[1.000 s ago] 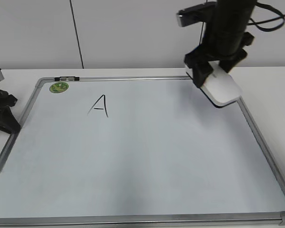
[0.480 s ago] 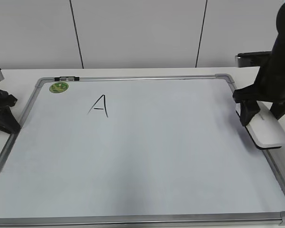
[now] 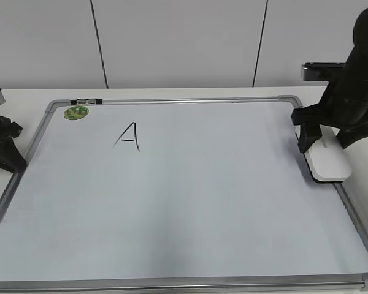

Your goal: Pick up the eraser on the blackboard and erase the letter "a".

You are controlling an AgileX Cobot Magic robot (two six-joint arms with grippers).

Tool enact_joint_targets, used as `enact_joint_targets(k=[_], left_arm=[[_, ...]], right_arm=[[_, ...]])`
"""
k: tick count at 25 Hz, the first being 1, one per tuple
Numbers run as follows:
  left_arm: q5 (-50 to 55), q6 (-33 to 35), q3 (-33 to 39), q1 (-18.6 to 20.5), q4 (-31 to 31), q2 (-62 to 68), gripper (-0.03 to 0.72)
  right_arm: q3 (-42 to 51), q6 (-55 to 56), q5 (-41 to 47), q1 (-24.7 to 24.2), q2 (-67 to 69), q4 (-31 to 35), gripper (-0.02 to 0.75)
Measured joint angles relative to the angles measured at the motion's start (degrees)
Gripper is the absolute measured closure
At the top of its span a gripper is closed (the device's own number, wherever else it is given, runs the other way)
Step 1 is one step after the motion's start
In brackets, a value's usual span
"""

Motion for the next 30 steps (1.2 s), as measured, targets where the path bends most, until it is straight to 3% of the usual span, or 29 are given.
enact_joint_targets(k=[13, 20, 24, 28, 30], left_arm=[[0.0, 0.0, 0.0, 0.0, 0.0, 0.0, 0.641], [0.0, 0.0, 0.0, 0.0, 0.0, 0.0, 0.639], [0.0, 0.0, 0.0, 0.0, 0.0, 0.0, 0.627], [0.0, -0.5, 0.0, 0.0, 0.0, 0.0, 0.504], [-0.1, -0.7, 0.0, 0.0, 0.0, 0.0, 0.375]], right_arm=[[-6.3, 0.0, 2.1, 0.0, 7.7, -0.5, 0.213], [-7.2, 0.0, 2.7, 0.0, 7.7, -0.5, 0.110], [-11.2, 0.0, 7.3, 0.0, 7.7, -0.7, 0.099], [-16.8, -0.8, 13.0, 0.0, 7.7, -0.8, 0.098], [-19.1, -1.5, 14.5, 0.0, 7.7, -0.8, 0.101]])
